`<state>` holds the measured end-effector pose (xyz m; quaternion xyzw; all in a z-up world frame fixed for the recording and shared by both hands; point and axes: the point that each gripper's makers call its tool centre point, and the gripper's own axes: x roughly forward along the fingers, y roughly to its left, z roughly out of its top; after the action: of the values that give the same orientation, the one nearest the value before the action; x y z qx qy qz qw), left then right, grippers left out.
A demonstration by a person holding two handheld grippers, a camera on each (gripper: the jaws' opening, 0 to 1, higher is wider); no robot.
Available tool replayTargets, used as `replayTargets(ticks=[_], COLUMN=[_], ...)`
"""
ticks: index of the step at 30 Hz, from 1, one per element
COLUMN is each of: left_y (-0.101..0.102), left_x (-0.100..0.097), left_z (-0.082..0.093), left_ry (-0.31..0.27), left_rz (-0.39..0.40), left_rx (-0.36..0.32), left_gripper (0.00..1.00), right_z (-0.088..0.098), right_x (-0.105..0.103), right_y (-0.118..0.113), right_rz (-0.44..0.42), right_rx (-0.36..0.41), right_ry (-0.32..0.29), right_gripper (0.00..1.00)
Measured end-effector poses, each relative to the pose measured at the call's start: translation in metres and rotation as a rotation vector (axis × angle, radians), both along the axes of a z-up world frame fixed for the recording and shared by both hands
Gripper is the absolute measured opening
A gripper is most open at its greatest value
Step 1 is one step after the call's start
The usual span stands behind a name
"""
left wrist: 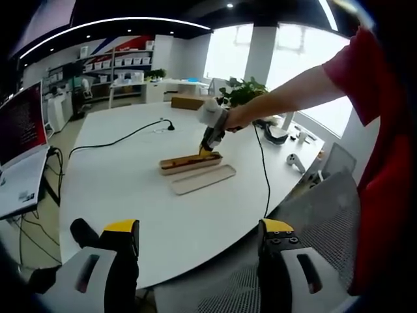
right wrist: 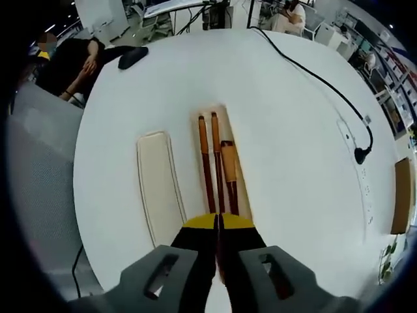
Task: Arrange the utensils inside the cutlery case until each visible utensil rests in its matching compartment.
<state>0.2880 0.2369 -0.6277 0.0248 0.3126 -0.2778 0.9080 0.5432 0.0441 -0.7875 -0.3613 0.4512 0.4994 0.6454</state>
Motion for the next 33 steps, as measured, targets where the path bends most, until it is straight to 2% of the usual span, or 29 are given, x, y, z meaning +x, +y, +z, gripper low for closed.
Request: replayTargets(ticks=[7,18,23,27,33], left_y=[-0.004,-0.012,-0.014,-0.014,-0.015], left_x=[0.001,0.003,0.002,0.002,0.003], left_z=[0.002,0.005,0.004,0.003,0.003], left_ry=[-0.008,-0.015,-0.014,-0.015,-0.015], left_rz=[-0.018,-0.046,-0.053,-0.052,-0.054], left_rx=[0.0,0.004,0.007,0.007,0.011], left_gripper=[0.76,0.76,0.76,0.76,0.76], right_z=[0.007,0.013,0.012,0.008,0.003], right_x=[-0.001,-0.007,-0.013,-0.019,-0.02], right_y=[-0.027,-0.062,-0.073,-0.082,-0.086], right_rz=[-0.055,-0.072,-0.047,0.038,0.054], right_rx=[0.0,-0.031,-0.053,-0.109,-0.122], right_ry=[-0.012,-0.03,-0.036,-0.047,-0.058], right_gripper=[0.0,0.0,0.0,0.0,0.01])
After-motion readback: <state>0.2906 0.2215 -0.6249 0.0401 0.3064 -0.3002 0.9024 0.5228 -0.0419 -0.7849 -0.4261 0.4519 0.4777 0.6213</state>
